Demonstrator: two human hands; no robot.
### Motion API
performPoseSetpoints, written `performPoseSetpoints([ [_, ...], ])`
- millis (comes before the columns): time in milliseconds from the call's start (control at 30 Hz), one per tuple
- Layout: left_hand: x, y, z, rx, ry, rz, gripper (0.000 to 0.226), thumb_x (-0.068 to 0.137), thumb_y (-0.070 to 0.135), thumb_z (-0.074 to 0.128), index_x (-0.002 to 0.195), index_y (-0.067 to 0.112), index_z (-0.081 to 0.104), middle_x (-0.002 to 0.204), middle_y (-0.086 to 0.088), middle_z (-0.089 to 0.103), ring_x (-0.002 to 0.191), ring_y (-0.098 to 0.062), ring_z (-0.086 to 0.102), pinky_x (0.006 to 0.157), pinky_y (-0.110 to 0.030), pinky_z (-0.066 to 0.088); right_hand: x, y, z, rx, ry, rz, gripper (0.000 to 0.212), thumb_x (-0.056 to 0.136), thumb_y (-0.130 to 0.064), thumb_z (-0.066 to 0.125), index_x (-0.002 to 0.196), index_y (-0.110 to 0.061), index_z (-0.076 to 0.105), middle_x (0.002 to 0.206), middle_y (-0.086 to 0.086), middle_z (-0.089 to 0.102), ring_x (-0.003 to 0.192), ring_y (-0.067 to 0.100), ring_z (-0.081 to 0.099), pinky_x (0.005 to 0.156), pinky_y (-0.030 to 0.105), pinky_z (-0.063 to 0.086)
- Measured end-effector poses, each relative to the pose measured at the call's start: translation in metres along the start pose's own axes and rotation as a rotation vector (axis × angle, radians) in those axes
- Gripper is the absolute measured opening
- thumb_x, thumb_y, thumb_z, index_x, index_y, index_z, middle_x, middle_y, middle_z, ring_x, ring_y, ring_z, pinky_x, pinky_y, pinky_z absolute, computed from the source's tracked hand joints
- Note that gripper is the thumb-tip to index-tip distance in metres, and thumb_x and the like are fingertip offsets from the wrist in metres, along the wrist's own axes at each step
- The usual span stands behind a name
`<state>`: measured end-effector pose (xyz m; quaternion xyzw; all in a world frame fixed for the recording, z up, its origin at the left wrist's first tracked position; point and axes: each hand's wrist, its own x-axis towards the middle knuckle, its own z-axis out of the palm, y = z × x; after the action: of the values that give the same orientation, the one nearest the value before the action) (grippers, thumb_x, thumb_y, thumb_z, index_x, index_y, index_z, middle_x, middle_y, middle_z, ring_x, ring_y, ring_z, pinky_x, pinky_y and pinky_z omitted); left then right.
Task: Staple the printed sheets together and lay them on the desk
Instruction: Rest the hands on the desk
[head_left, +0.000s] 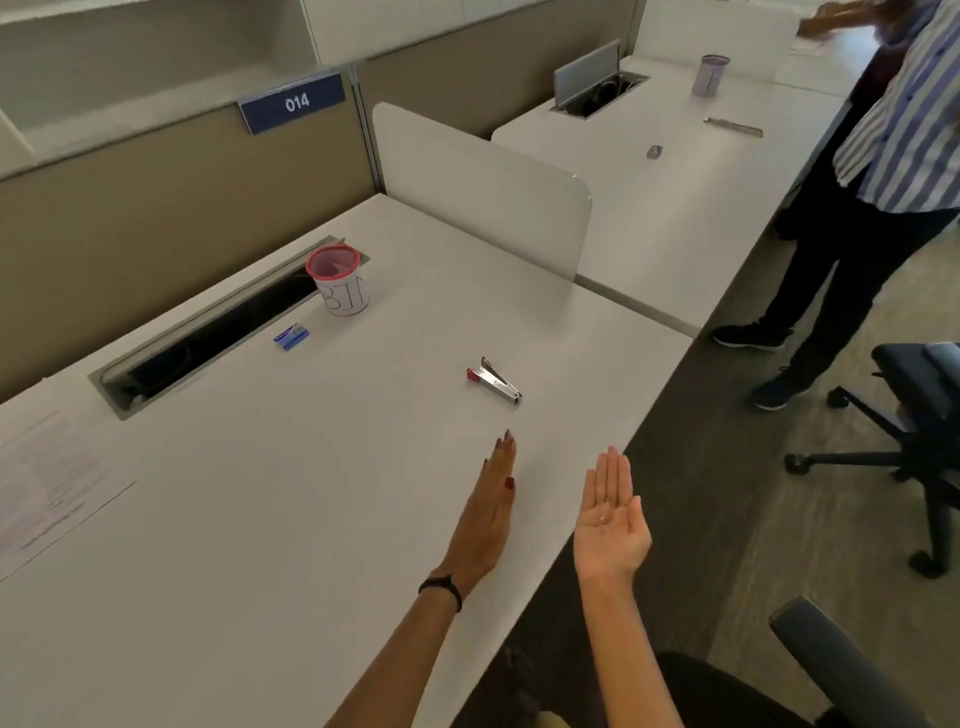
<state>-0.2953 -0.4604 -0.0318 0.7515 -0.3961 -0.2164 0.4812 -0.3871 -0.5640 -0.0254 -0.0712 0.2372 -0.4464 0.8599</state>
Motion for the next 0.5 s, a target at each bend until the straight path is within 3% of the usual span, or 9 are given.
performPoseSetpoints([
  [67,0.004,-0.02,-0.029,0.127,0.187,-0.077,0.053,0.095,0.036,0.017,0.145,0.024,0.009,0.153,0.013,0.004,0.141,0.0,0.001,0.112,-0.012,-0.01,0.012,0.013,0.013,-0.016,-0.068,0.035,0.05,0.075,-0.038,0.057,0.119,-0.014,0.06,0.138,0.005,0.052,0.128,0.018,0.047,0.103,0.029,0.038],
  [233,-0.008,-0.076,-0.112,0.215,0.54,-0.344,0.044,0.1,0.019,0.028,0.143,0.015,0.024,0.152,0.004,0.015,0.141,-0.005,0.007,0.111,-0.014,-0.01,0.052,0.067,0.061,0.061,-0.099,0.178,0.048,0.1,-0.027,0.02,0.118,-0.008,0.059,0.135,0.009,0.054,0.126,0.021,0.048,0.102,0.031,0.04],
  [400,-0.027,-0.108,-0.175,0.243,0.504,-0.468,0.046,0.1,0.022,0.025,0.145,0.017,0.015,0.155,0.001,0.012,0.14,-0.003,0.004,0.113,-0.023,-0.008,0.082,0.131,0.127,0.033,-0.219,0.312,0.047,0.1,-0.023,0.016,0.119,-0.006,0.055,0.117,0.007,0.066,0.127,0.022,0.047,0.108,0.035,0.036],
  [500,-0.027,-0.115,-0.198,0.24,0.468,-0.528,0.047,0.101,0.022,0.023,0.145,0.017,0.011,0.155,0.001,0.01,0.141,-0.006,0.004,0.113,-0.023,-0.008,0.098,0.165,0.167,-0.005,-0.255,0.352,0.046,0.101,-0.023,0.013,0.119,-0.007,0.053,0.132,0.009,0.054,0.133,0.022,0.039,0.108,0.035,0.033],
])
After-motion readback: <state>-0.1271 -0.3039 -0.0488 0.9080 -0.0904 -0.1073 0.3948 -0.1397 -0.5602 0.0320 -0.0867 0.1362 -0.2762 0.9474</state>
